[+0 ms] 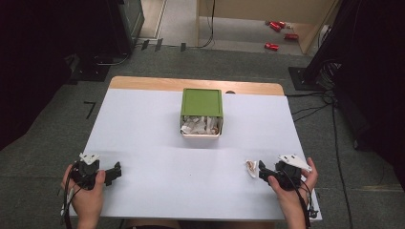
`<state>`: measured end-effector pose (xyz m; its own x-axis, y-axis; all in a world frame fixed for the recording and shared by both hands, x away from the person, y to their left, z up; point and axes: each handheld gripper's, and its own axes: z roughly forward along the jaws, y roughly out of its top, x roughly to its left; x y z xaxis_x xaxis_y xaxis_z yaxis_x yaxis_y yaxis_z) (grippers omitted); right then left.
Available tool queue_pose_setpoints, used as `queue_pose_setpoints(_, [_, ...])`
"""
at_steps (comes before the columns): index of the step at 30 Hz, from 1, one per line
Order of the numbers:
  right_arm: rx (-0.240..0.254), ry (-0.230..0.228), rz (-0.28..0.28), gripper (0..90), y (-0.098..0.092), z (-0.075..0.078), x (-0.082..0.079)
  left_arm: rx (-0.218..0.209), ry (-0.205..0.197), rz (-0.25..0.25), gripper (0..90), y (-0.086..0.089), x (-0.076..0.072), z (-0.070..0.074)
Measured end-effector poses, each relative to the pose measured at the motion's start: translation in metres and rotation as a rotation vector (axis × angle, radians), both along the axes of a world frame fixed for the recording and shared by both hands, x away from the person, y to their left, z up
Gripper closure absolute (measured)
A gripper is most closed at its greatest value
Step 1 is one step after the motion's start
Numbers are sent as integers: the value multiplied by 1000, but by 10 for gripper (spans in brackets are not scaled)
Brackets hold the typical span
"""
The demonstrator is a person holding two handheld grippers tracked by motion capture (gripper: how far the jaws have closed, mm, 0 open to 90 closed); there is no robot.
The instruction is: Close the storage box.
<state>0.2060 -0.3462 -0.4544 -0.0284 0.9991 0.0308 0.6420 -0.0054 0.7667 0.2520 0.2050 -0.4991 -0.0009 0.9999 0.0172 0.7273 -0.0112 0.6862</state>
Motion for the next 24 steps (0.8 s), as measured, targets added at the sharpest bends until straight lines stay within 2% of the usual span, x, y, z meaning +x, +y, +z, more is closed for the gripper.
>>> queue_pose_setpoints(11, [0,-9,-17,175,-20,-6,-13,1,0,0,0,0,0,0])
queue_pose_setpoints(21, [-18,8,-43,166,-37,-15,-23,0,-1,0,0,0,0,0])
queue_pose_setpoints(24, [-8,8,-54,166,-44,-18,-27,0,-1,0,0,0,0,0])
